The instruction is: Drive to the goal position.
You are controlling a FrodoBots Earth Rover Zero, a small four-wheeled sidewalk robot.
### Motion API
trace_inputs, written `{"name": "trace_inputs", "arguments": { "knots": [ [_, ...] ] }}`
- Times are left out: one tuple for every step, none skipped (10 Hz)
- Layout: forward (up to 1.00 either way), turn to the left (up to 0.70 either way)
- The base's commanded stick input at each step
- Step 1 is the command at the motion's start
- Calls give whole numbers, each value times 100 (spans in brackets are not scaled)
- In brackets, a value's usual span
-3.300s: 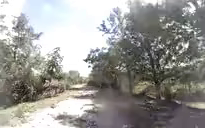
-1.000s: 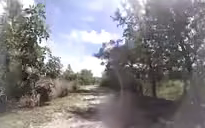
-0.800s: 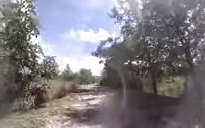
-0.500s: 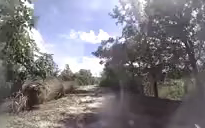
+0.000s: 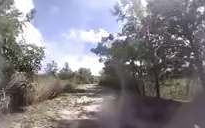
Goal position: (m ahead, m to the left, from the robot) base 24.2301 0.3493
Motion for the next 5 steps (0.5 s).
{"name": "trace_inputs", "arguments": {
  "knots": [
    [70,0],
    [70,9],
    [70,25],
    [70,35],
    [70,16]
  ]
}}
